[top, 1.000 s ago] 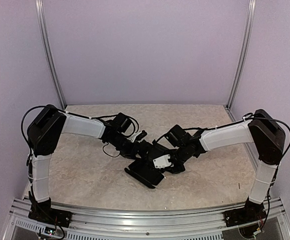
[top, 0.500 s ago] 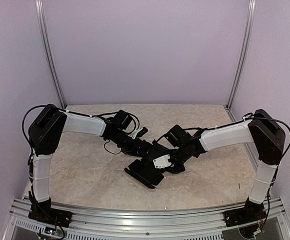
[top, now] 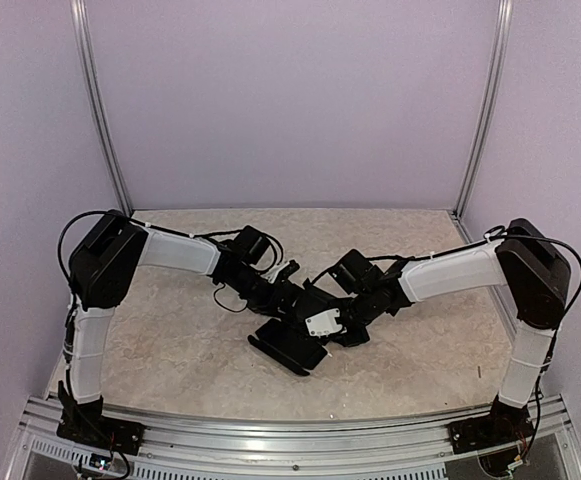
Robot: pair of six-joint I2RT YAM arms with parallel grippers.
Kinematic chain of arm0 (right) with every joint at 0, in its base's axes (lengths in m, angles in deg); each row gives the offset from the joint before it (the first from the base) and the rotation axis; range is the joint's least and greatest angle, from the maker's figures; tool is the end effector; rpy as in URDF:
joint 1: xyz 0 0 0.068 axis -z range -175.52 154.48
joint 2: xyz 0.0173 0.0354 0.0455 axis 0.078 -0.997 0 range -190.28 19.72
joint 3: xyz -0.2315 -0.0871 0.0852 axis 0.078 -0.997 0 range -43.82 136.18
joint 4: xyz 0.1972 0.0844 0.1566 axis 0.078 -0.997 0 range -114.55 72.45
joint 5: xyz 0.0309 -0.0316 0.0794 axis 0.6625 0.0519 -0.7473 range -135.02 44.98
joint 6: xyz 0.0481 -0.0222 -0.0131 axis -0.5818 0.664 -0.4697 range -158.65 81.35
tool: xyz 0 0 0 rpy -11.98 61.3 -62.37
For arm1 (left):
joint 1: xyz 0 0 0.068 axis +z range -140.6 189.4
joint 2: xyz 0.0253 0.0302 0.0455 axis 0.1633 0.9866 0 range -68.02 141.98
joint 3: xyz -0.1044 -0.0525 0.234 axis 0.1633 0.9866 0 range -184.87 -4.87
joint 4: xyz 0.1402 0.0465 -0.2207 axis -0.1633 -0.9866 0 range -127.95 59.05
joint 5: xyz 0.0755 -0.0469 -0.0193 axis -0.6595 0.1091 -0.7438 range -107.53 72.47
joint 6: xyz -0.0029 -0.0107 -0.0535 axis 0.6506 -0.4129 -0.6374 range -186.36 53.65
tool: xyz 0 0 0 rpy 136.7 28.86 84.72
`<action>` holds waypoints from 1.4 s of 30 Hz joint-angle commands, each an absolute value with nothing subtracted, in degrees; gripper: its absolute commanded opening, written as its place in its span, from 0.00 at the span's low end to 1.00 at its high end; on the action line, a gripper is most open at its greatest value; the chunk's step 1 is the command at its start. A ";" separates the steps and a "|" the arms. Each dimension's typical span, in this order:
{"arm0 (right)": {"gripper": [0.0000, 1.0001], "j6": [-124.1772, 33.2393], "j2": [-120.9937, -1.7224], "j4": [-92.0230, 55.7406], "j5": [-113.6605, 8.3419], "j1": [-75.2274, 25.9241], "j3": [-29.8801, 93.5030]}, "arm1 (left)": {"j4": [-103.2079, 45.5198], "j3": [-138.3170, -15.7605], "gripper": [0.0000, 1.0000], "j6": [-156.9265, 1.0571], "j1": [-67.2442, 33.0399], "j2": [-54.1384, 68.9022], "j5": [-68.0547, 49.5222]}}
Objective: Fold the paper box
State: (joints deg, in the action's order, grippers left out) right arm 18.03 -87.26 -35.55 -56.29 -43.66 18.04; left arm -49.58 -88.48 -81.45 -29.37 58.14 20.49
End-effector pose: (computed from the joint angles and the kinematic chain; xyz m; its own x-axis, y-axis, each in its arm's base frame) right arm 0.2362 0.2743 0.1225 0.3326 -0.8568 -0.3941 -0.9310 -0.2317 -0.2820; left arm 0.3311 -0.2949 0.1027 -0.8483 0.4181 -0.3249 0.5219 0.5565 -0.6465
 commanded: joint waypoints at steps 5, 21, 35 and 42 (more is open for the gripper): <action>0.00 7.76 -90.88 -44.14 -52.61 -43.16 21.27 | -52.68 -86.87 0.04 -80.36 -31.40 60.57 12.96; 0.24 -1.86 -61.88 -48.77 -63.47 -29.39 18.64 | -44.87 -78.04 0.56 -79.43 -31.41 30.01 -7.57; 0.45 -6.89 -62.09 -45.07 -74.93 -21.93 13.64 | -46.29 -84.88 0.66 -79.35 -26.00 45.07 -3.43; 0.45 -6.36 -64.21 -43.71 -76.32 -21.72 12.39 | -45.78 -87.41 0.66 -79.29 -24.44 51.39 2.48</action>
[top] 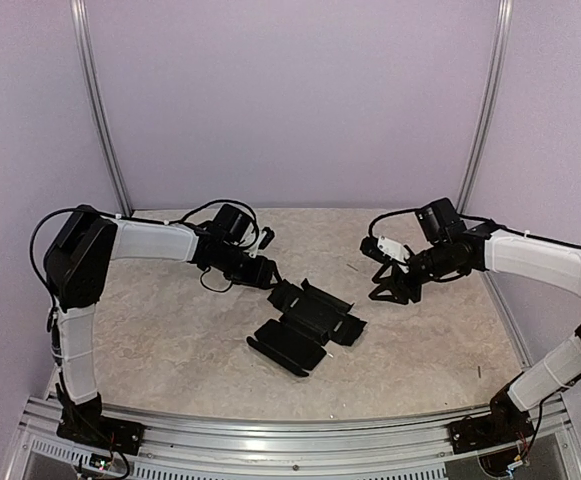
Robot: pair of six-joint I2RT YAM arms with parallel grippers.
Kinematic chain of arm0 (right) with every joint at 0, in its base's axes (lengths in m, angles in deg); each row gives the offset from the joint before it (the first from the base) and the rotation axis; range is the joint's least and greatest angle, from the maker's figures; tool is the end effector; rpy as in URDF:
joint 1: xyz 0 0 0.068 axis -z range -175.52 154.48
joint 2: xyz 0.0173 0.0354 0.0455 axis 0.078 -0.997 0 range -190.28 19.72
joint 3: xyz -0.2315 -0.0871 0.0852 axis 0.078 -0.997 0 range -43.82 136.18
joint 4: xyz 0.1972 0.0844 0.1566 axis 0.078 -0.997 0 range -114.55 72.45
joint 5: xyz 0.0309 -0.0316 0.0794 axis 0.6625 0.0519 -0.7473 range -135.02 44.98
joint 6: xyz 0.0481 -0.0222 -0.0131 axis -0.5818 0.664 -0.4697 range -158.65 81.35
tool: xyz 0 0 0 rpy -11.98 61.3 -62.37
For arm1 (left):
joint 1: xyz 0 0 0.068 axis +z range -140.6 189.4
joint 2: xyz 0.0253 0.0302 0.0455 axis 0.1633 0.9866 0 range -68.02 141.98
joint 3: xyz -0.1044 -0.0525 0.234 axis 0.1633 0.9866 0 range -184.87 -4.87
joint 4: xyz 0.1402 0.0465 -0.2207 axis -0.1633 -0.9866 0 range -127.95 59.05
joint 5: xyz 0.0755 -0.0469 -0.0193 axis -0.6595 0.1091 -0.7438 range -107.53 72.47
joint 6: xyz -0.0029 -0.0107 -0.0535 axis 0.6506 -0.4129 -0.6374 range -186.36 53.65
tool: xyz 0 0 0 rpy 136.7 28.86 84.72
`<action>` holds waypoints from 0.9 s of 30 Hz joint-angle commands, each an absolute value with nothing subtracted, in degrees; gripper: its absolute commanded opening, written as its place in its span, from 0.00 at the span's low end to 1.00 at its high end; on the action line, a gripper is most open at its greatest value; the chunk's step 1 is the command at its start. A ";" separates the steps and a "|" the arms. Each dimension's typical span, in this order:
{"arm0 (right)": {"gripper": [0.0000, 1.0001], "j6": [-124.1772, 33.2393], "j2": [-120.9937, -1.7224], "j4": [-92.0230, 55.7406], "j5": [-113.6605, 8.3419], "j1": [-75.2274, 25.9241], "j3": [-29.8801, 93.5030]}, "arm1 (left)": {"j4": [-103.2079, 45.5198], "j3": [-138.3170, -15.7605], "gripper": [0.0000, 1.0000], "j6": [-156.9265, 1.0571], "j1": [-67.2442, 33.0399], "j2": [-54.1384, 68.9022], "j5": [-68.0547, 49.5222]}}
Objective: Fold the paper box
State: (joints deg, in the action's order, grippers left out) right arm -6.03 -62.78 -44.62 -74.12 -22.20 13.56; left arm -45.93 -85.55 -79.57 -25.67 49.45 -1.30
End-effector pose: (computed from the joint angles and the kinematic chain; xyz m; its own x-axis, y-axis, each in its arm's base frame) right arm 0.2630 0.1520 0.2285 -0.2396 -0.6474 -0.7235 -0.9353 0.3537 -0.0068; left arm 0.3539 -0.2611 0.1503 -0.7844 0.2825 -0.5522 0.5278 0.7715 -0.3551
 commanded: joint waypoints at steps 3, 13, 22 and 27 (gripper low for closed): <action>0.45 -6.00 -66.32 -43.54 -76.48 -21.74 13.14 | -45.27 -87.52 0.65 -79.54 -23.32 52.71 6.86; 0.48 -7.92 -87.30 -49.26 -79.66 -21.72 31.11 | -44.96 -87.38 0.37 -79.19 -23.12 56.02 15.47; 0.51 -7.81 -100.65 -56.42 -84.43 -21.72 44.39 | -39.01 -82.29 0.08 -78.79 -23.77 53.96 14.99; 0.48 -7.35 -103.09 -58.38 -86.88 -21.73 46.23 | -36.13 -79.52 0.05 -77.88 -24.68 51.30 13.95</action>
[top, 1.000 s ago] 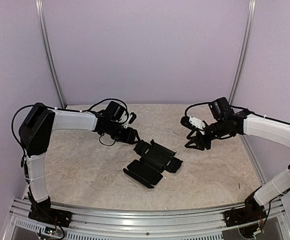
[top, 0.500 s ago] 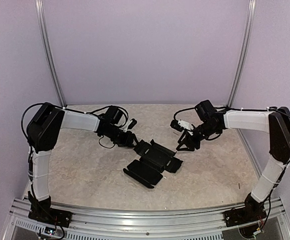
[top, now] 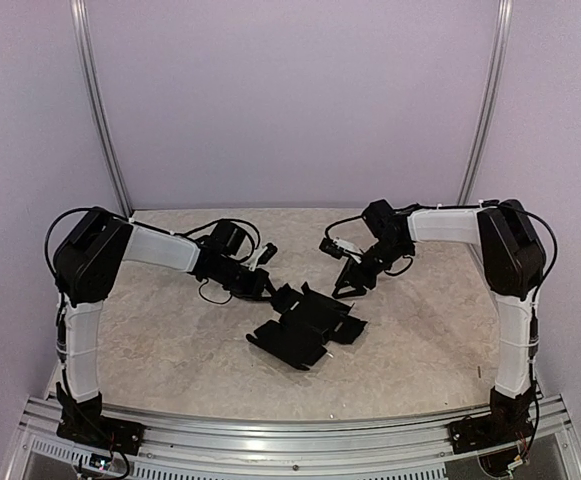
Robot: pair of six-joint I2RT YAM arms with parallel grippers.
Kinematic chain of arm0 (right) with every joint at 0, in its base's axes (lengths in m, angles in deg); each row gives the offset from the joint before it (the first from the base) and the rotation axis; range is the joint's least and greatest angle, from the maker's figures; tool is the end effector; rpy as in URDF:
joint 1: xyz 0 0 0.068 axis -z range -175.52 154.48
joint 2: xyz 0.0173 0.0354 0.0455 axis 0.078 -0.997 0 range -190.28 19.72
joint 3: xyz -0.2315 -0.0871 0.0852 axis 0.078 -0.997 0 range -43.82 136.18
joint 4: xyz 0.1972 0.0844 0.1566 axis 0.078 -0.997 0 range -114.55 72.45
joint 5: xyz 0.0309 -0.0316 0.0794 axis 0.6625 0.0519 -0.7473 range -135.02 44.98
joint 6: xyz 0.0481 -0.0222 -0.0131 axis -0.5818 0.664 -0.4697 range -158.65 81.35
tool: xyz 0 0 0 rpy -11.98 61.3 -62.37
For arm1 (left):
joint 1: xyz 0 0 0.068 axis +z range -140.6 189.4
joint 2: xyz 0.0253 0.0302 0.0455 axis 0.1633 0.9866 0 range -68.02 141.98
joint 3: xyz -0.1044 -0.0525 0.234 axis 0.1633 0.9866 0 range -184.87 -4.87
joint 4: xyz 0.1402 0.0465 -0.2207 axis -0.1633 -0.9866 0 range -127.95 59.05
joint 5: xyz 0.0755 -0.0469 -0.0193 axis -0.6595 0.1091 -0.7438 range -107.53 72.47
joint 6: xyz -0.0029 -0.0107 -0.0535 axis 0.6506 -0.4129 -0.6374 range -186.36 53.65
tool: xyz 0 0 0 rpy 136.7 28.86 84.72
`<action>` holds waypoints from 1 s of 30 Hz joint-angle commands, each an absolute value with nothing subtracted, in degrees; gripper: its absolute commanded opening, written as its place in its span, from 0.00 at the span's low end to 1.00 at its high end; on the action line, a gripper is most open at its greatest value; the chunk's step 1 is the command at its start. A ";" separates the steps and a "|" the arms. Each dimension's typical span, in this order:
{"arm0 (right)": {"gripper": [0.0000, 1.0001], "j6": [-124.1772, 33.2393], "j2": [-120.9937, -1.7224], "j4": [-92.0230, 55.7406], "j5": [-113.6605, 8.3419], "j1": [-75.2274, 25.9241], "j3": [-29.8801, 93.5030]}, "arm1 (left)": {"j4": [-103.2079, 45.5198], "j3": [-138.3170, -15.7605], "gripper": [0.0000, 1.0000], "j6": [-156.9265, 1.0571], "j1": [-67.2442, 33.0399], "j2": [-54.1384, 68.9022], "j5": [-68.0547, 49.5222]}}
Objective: Fold the paper box
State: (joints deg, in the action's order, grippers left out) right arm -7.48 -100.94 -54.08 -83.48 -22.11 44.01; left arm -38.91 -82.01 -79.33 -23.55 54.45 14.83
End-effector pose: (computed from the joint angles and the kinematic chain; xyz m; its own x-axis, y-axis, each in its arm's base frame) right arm 0.3717 0.2114 0.1498 -0.4333 -0.6699 -0.6029 -0.9007 0.2985 0.3156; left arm 0.3554 -0.2538 0.1071 -0.8190 0.3048 -0.4861 0.5582 0.6192 -0.5523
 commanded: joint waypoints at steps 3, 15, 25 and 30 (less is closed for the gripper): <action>0.48 -7.03 -104.50 -60.59 -88.23 -21.74 47.33 | -35.07 -78.35 0.03 -77.68 -25.56 50.23 12.04; 0.44 -7.50 -105.15 -63.25 -88.62 -22.17 47.49 | -24.53 -69.96 0.00 -78.28 -30.81 43.24 3.91; 0.19 -6.97 -102.25 -64.03 -88.57 -24.05 44.69 | -19.87 -65.59 0.00 -81.33 -32.21 39.69 -0.88; 0.07 -7.01 -101.51 -63.63 -88.45 -24.62 44.35 | -19.15 -65.19 0.00 -81.95 -32.65 39.64 -1.71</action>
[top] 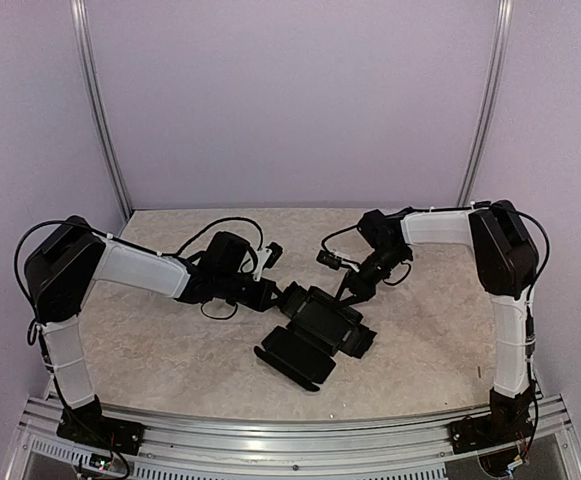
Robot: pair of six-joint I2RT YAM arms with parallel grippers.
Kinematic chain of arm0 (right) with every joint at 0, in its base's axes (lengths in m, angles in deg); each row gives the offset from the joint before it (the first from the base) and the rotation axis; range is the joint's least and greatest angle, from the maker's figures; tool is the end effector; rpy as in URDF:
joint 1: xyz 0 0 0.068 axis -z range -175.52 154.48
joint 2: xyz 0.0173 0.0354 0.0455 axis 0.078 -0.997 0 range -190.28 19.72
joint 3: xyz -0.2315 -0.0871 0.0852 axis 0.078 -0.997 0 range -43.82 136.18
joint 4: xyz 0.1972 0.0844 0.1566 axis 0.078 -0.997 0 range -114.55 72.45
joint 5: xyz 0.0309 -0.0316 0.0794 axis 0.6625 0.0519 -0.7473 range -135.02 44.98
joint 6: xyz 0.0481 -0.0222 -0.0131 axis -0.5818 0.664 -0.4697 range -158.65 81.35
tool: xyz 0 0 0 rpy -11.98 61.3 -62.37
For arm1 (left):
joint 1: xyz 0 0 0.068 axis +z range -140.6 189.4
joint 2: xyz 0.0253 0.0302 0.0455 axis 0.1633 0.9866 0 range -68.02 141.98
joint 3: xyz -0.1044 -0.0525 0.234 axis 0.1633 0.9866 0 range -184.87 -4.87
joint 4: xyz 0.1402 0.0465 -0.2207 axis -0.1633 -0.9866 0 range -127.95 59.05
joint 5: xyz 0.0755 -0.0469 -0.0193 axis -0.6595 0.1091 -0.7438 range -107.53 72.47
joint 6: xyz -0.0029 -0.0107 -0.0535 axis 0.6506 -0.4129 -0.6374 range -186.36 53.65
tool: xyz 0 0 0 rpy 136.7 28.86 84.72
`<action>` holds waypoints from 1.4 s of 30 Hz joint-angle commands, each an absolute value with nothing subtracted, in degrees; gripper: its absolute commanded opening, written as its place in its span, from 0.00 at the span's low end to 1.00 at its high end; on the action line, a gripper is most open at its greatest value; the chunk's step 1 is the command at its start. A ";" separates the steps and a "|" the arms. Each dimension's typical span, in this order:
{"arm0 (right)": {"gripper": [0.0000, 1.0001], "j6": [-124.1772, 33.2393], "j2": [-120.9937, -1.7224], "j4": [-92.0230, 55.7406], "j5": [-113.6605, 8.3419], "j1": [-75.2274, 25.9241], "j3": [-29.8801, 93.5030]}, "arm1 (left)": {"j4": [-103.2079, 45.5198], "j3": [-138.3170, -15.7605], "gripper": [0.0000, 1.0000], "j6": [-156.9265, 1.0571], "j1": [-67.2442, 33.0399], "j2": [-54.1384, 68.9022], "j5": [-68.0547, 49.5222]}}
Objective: Fold the paper box
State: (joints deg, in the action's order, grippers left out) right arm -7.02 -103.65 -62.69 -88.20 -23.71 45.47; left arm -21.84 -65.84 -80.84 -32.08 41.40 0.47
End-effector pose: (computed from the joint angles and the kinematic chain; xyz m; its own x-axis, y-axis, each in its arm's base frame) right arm 0.3565 0.2194 0.1353 -0.4975 -0.7004 -0.5118 -0.8434 0.2525 0.4743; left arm 0.2910 -0.2725 0.1356 -0.6622 0.2679 -0.6998 0.6644 0.6417 -0.3830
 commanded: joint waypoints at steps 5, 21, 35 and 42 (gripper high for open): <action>0.00 -7.67 -100.23 -61.72 -86.09 -25.40 43.39 | -18.60 -64.95 0.01 -82.20 -33.30 39.77 -2.07; 0.00 4.59 -89.80 -50.55 -49.83 -38.98 40.66 | -9.09 -41.50 0.49 -86.56 -33.14 16.43 -12.48; 0.00 13.49 -83.68 -22.54 -24.12 -52.74 19.27 | -0.78 -41.21 0.44 -85.56 -25.96 29.08 -0.60; 0.00 17.06 -79.92 -16.34 -18.76 -53.63 17.12 | 3.10 -43.69 0.45 -85.83 -26.72 36.49 6.94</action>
